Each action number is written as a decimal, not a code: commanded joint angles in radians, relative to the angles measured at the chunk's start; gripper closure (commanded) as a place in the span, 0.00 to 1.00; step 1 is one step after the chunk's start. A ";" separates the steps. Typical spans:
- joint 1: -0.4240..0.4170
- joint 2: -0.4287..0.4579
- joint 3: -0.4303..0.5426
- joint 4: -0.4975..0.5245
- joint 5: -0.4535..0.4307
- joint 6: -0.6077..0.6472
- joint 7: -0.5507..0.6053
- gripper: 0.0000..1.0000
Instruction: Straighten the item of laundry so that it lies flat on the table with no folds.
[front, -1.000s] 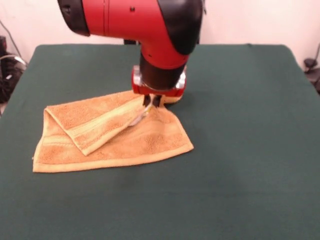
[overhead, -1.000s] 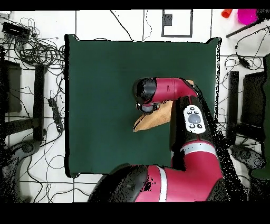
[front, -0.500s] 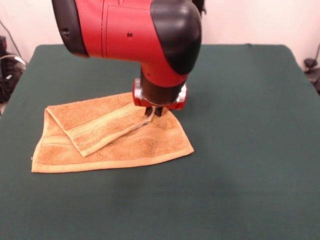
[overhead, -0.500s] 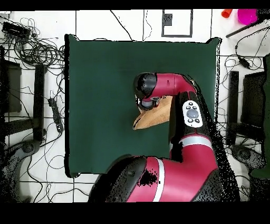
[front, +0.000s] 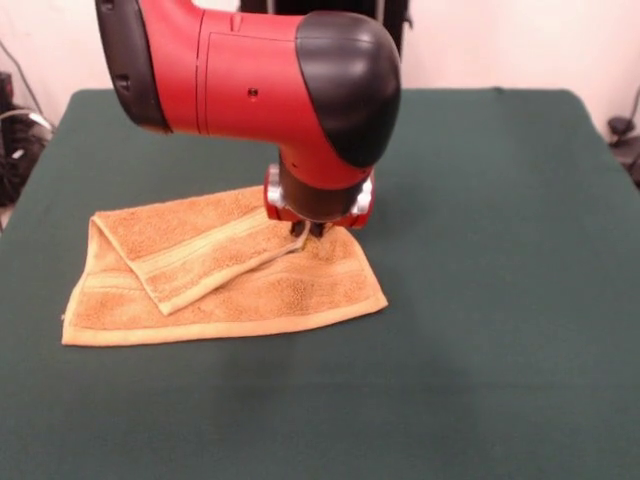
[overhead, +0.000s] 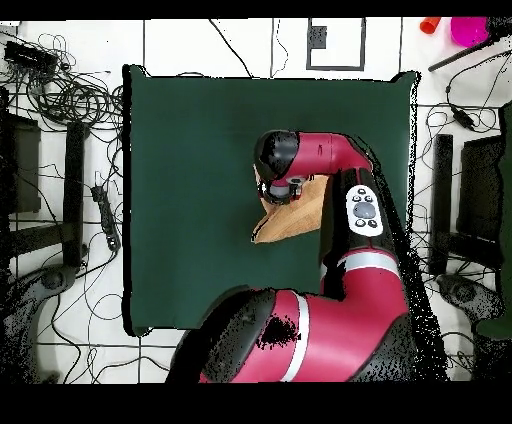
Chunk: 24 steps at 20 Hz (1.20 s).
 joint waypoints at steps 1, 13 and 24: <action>0.041 0.007 0.041 -0.048 0.049 -0.007 0.135 1.00; 0.016 -0.083 0.024 0.141 0.040 -0.062 0.097 0.00; -0.025 -0.139 0.055 0.228 0.037 -0.109 0.006 0.00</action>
